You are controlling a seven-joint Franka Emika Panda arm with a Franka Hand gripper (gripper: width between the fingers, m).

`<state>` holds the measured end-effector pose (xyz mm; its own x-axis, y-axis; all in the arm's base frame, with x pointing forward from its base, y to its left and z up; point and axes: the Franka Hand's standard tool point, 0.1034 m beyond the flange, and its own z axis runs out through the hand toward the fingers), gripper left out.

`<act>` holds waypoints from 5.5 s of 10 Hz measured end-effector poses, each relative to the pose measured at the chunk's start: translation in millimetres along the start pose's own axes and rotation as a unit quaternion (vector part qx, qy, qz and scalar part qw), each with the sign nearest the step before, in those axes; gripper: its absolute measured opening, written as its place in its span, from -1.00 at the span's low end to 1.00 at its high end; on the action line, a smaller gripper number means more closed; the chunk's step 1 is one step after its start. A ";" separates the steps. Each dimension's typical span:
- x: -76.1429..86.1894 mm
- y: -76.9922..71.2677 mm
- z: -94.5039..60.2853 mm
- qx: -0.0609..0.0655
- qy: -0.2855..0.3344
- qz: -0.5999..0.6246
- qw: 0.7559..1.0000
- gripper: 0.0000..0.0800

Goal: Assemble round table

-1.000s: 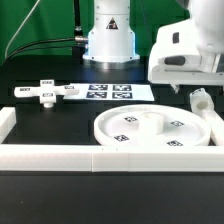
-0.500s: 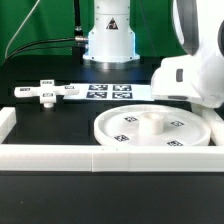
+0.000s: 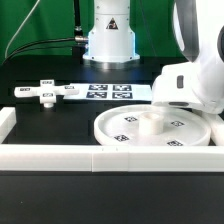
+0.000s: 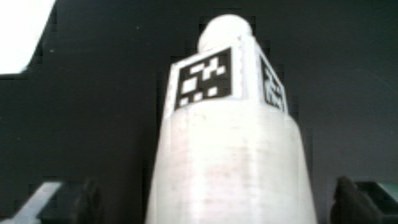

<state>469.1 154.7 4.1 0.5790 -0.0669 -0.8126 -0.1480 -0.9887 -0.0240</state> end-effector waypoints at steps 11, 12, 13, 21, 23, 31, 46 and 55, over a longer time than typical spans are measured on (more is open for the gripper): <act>-42.5 21.7 -63.3 0.011 0.003 -0.012 1.000 0.02; -41.8 20.3 -63.3 0.011 0.005 -0.013 1.000 0.02; -38.5 18.7 -62.5 0.012 0.011 -0.014 1.000 0.02; -39.1 15.7 -122.4 0.036 0.298 -0.034 0.953 0.02; -36.4 14.5 -119.2 0.040 0.353 -0.036 0.934 0.02; -32.9 27.7 -151.1 0.045 0.613 -0.067 0.786 0.02; -19.5 112.2 -163.0 -0.061 0.665 -0.130 0.732 0.02; -17.9 97.0 -150.9 -0.031 0.662 -0.119 0.740 0.02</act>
Offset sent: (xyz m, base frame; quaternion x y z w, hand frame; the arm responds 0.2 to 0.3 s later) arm -0.0009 -0.0001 -0.0002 -0.0037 0.0014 -0.0005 1.0000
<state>565.4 39.7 104.1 0.8667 0.0781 0.4927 0.0976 -0.9951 -0.0139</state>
